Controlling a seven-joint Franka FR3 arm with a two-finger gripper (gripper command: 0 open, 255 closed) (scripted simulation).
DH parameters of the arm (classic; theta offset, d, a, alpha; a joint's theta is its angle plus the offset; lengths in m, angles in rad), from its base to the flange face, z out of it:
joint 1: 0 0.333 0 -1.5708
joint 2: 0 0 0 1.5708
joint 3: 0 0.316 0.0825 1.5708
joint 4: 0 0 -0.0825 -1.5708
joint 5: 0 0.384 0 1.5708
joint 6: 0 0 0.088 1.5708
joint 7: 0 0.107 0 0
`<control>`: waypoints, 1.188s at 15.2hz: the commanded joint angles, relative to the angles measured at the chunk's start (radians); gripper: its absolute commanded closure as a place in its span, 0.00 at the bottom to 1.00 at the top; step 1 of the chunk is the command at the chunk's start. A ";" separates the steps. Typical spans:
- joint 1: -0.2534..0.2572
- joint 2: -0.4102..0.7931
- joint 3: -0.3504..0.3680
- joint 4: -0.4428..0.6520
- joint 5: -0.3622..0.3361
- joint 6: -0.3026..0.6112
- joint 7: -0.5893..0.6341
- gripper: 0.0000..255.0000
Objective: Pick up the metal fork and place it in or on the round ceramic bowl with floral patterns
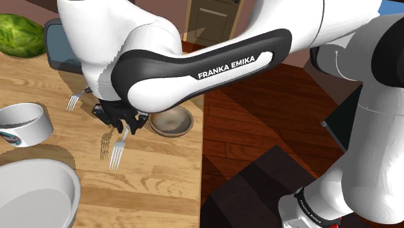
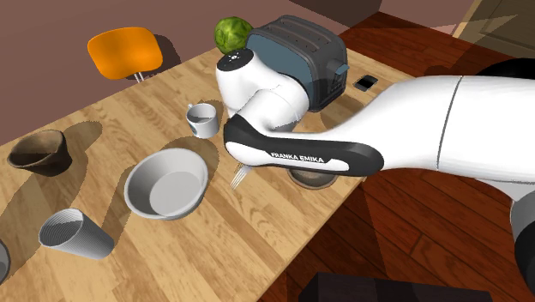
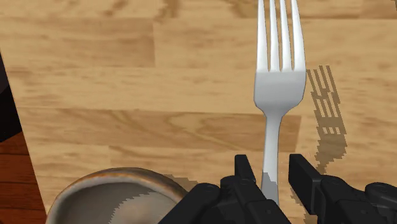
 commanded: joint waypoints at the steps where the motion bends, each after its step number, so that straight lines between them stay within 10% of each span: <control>1: -0.002 -0.010 0.005 0.012 0.009 -0.019 -0.008 1.00; 13: 0.003 -0.046 0.025 0.114 0.047 -0.141 -0.048 1.00; 18: -0.169 -0.196 0.045 -0.090 0.136 -0.034 -0.157 1.00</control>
